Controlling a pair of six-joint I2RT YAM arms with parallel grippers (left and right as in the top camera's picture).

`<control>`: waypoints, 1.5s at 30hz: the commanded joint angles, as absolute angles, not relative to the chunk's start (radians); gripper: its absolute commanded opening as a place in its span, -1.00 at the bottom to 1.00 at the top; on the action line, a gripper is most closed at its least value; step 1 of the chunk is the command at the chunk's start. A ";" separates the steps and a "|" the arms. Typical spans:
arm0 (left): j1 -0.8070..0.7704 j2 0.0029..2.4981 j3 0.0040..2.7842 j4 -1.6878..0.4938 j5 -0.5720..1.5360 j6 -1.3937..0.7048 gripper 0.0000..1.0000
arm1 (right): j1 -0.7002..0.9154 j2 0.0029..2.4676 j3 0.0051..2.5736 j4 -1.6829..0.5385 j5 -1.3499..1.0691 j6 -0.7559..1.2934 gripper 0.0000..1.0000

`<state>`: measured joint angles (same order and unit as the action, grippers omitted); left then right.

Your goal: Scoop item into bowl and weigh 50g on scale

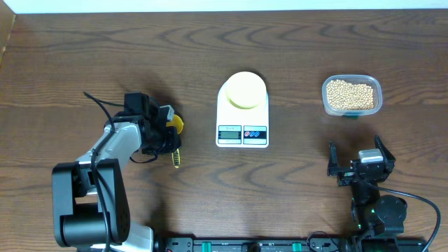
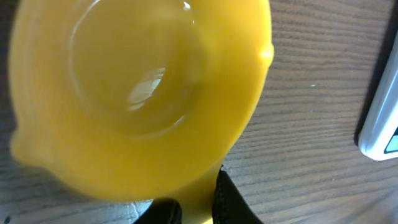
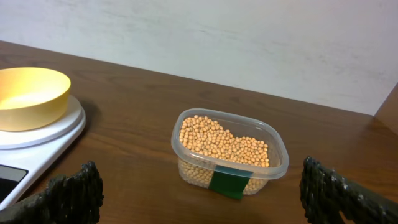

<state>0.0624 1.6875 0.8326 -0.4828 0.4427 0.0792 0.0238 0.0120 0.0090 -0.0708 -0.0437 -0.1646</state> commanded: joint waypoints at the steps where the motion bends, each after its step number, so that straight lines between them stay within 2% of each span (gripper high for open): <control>1: 0.060 1.711 0.814 -0.492 0.438 0.084 -0.85 | 0.033 0.007 0.006 -0.074 -0.036 -0.150 0.99; 6: 0.060 1.698 0.814 -0.492 0.455 0.048 -0.85 | 0.033 0.007 0.006 -0.074 -0.036 -0.150 0.98; 11: 0.060 1.643 0.814 -0.490 0.618 0.033 -0.86 | 0.033 0.007 0.006 -0.074 -0.036 -0.150 0.99; 19: 0.060 1.496 0.814 -0.417 0.823 -0.134 -0.86 | 0.033 0.007 0.006 -0.074 -0.036 -0.150 0.99; 23: 0.060 1.415 0.814 -0.352 0.830 -0.204 -0.86 | 0.033 0.007 0.006 -0.074 -0.036 -0.150 0.99; 28: 0.060 1.348 0.814 -0.215 0.830 -0.415 -0.86 | 0.033 0.007 0.006 -0.074 -0.036 -0.150 0.98; 36: 0.060 1.296 0.814 0.141 0.830 -0.847 -0.86 | 0.033 0.007 0.006 -0.074 -0.036 -0.150 0.99; 41: 0.059 1.296 0.814 0.197 0.831 -1.057 -0.86 | 0.033 0.007 0.006 -0.075 -0.035 -0.155 0.99; 45: 0.059 1.296 0.814 0.197 0.868 -1.072 -0.86 | 0.033 0.007 0.006 -0.075 -0.029 -0.169 0.99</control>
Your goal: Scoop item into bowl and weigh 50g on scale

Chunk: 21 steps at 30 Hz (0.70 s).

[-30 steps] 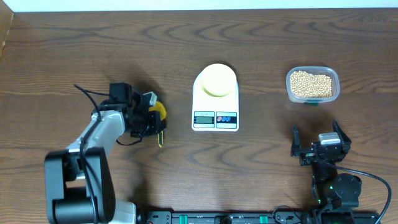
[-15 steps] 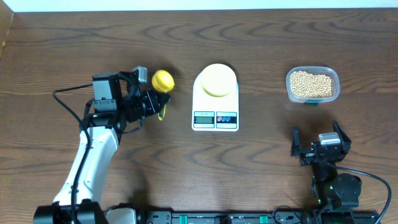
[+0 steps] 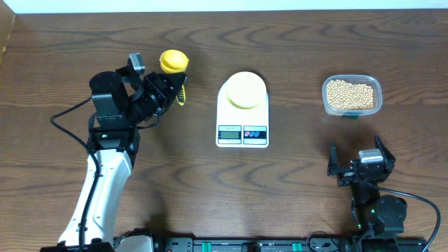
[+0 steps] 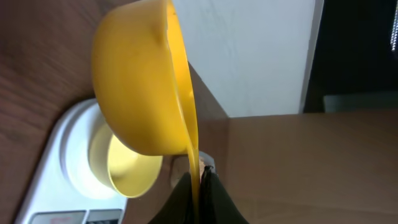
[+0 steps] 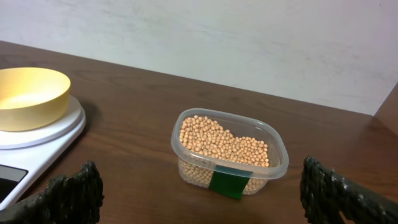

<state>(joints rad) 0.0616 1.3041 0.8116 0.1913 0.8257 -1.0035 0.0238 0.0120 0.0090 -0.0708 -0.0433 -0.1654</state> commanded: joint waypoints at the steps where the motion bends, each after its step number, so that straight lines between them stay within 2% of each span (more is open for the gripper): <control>1: 0.059 1.296 0.814 0.197 0.868 -1.072 -0.86 | 0.033 0.007 0.006 -0.068 -0.030 -0.169 0.98; 6: 0.059 1.296 0.814 0.197 0.868 -1.071 -0.86 | 0.033 0.007 0.006 0.113 -0.096 -0.155 0.99; 9: 0.052 1.296 0.814 0.202 0.867 -1.071 -0.86 | 0.033 0.010 0.006 0.383 -0.228 -0.154 0.99; 12: 0.025 1.296 0.814 0.247 0.867 -1.071 -0.86 | 0.033 0.042 0.047 0.483 -0.309 -0.153 0.99; 15: -0.001 1.296 0.814 0.308 0.862 -1.071 -0.86 | 0.033 0.125 0.180 0.402 -0.326 -0.150 0.98; 21: -0.013 1.296 0.814 0.345 0.860 -1.081 -0.86 | 0.033 0.517 0.663 -0.063 -0.371 -0.166 0.98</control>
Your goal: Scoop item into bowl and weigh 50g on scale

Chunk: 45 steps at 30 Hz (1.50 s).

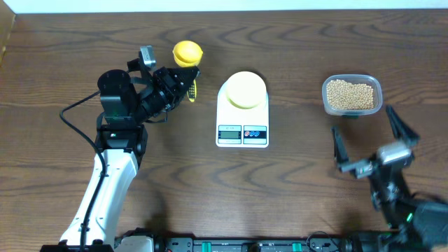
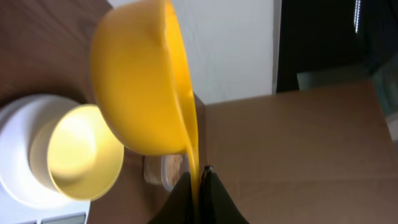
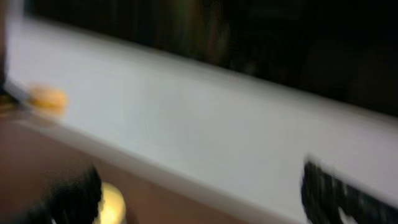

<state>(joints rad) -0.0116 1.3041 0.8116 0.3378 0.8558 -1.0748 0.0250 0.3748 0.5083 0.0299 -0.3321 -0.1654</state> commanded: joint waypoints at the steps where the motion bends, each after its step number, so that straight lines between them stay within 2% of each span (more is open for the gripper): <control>1: -0.014 1.296 0.814 0.347 0.859 -1.088 -0.86 | 0.033 0.574 0.714 -0.107 -0.380 -0.165 0.99; 6: -0.053 1.296 0.814 0.374 0.833 -1.105 -0.86 | 0.034 0.783 0.795 -0.082 -0.643 -0.141 0.99; 9: -0.098 1.296 0.814 0.432 0.776 -1.105 -0.86 | 0.034 0.861 0.795 -0.024 -0.958 -0.046 0.99; 10: -0.122 1.296 0.814 0.453 0.735 -1.105 -0.85 | 0.035 0.900 0.795 0.071 -1.106 0.002 0.99; 11: -0.137 1.296 0.814 0.463 0.710 -1.106 -0.86 | 0.036 0.921 0.795 0.126 -1.153 0.047 0.99; 14: -0.202 1.296 0.814 0.491 0.611 -1.105 -0.85 | 0.054 0.999 0.795 0.327 -1.073 0.420 0.99; 18: -0.280 1.296 0.814 0.547 0.506 -1.105 -0.86 | 0.075 1.087 0.795 0.341 -0.846 0.899 0.98; 23: -0.321 1.296 0.814 0.583 0.458 -1.105 -0.86 | 0.156 1.163 0.795 0.348 -0.777 1.386 0.98; 25: -0.330 1.297 0.814 0.590 0.451 -1.106 -0.86 | 0.201 1.178 0.795 0.350 -0.764 1.437 0.96; 26: -0.339 1.297 0.814 0.593 0.446 -1.106 -0.86 | 0.237 1.185 0.795 0.349 -0.733 1.443 0.77; 31: -0.392 1.297 0.814 0.593 0.341 -1.106 -0.85 | 0.379 1.205 0.795 0.349 -0.626 1.470 0.72; 35: -0.419 1.297 0.814 0.614 0.320 -1.119 -0.85 | 0.466 1.205 0.795 0.350 -0.545 1.470 0.45; 41: -0.456 1.297 0.814 0.706 0.318 -1.139 -0.86 | 0.519 1.205 0.795 0.353 -0.419 1.470 0.33; 45: -0.466 1.298 0.814 0.706 0.316 -1.140 -0.86 | 0.525 1.205 0.795 0.365 -0.368 1.470 0.17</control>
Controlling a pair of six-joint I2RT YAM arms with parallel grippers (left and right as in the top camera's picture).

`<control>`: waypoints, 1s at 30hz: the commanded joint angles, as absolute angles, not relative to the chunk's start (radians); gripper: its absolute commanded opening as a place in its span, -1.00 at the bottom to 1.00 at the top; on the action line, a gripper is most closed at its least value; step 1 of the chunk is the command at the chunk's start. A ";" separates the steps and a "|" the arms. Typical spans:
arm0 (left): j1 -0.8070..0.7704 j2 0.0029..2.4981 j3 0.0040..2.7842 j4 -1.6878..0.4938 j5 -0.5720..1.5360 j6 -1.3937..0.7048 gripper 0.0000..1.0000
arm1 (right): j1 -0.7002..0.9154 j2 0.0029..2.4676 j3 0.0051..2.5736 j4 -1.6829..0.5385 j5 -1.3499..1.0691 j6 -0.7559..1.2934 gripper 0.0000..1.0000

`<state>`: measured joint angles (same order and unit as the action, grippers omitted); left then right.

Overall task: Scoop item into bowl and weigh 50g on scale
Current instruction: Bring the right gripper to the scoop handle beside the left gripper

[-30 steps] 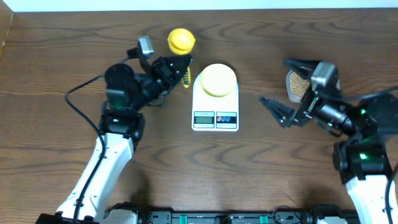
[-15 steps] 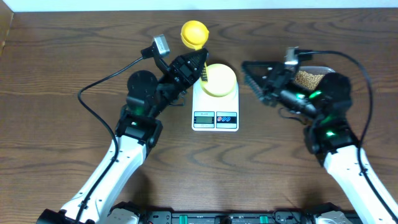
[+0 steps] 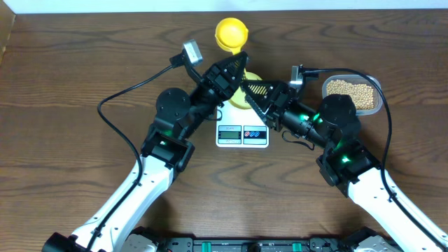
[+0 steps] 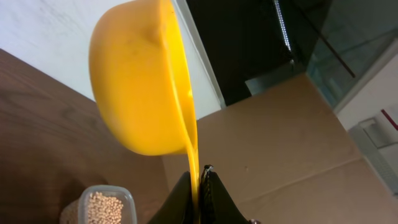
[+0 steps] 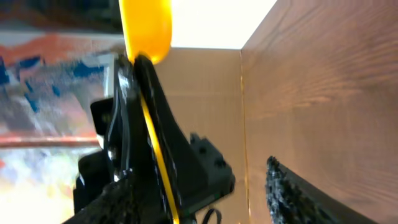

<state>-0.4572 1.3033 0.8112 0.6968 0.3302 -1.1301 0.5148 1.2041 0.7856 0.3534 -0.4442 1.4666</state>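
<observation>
High over the scale (image 3: pixel 242 134), my left gripper (image 3: pixel 234 65) is shut on the handle of the yellow scoop (image 3: pixel 231 33). In the left wrist view the handle runs between the fingers of the left gripper (image 4: pixel 200 178) and the scoop cup (image 4: pixel 140 81) stands empty on edge. My right gripper (image 3: pixel 253 96) is open and raised beside it. In its own view the right gripper (image 5: pixel 211 199) has the scoop handle (image 5: pixel 152 155) and the left gripper between its spread fingers. The clear tub of beans (image 3: pixel 353 94) sits at the right. The arms mostly hide the yellow bowl on the scale.
Cables trail from both arms over the dark wooden table (image 3: pixel 70 84). The tub of beans (image 4: pixel 102 205) also shows in the left wrist view. A cardboard box (image 4: pixel 280 143) stands beyond the table.
The left gripper carried the scoop from left of the scale to high above it. The right arm went from the table's lower right up to the scoop handle, still open.
My left gripper first held the scoop low on the table at the left, with the right arm parked at the front right. It then held the scoop raised near the scale's left. Later the right arm was lifting, and now both grippers meet above the scale.
</observation>
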 commanded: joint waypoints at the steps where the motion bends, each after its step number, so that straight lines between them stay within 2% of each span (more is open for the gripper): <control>1: -0.466 1.298 0.814 0.706 0.315 -1.140 -0.86 | 0.525 1.205 0.795 0.374 -0.368 1.470 0.16; 4: -0.466 1.298 0.814 0.705 0.306 -1.139 -0.86 | 0.525 1.205 0.795 0.395 -0.369 1.470 0.10; 11: -0.466 1.298 0.814 0.705 0.293 -1.166 -0.86 | 0.539 1.205 0.795 0.406 -0.388 1.470 -0.20; 21: -0.466 1.298 0.814 0.705 0.290 -1.169 -0.86 | 0.558 1.205 0.795 0.412 -0.372 1.469 -0.33; 24: -0.466 1.298 0.814 0.704 0.290 -1.169 -0.85 | 0.557 1.205 0.795 0.413 -0.372 1.469 -0.47; 30: -0.469 1.298 0.814 0.696 0.295 -1.169 -0.86 | 0.557 1.205 0.795 0.440 -0.368 1.449 -0.51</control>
